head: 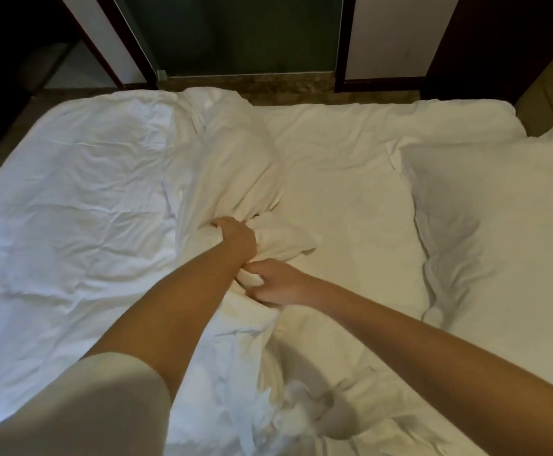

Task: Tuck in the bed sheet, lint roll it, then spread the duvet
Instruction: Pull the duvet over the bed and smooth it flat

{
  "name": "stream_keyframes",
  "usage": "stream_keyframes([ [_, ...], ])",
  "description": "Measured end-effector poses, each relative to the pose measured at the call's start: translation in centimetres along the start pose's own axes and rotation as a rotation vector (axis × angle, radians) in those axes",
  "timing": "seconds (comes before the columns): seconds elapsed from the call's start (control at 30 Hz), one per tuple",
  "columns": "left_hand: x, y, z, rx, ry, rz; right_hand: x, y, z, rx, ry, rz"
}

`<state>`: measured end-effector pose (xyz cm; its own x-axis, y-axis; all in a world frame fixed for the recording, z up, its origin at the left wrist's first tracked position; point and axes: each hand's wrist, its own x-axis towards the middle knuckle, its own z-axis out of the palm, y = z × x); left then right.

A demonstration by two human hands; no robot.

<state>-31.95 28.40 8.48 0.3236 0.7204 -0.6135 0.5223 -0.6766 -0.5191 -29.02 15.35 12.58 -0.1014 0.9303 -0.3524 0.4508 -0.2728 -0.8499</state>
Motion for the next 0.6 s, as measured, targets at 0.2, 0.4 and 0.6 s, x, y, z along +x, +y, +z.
stream_keyframes([
  [0.2,-1.2,1.4,-1.5,-0.897,0.332,0.190,-2.2,2.7,-2.8,0.782,0.074,0.352],
  [0.4,-6.1,0.7,-4.2,-1.359,0.387,0.465,-1.4,4.8,-8.0,1.674,0.518,0.382],
  [0.6,-9.4,0.8,-3.2,-1.612,-0.074,0.599,-0.4,7.2,-7.2,1.429,0.718,0.378],
])
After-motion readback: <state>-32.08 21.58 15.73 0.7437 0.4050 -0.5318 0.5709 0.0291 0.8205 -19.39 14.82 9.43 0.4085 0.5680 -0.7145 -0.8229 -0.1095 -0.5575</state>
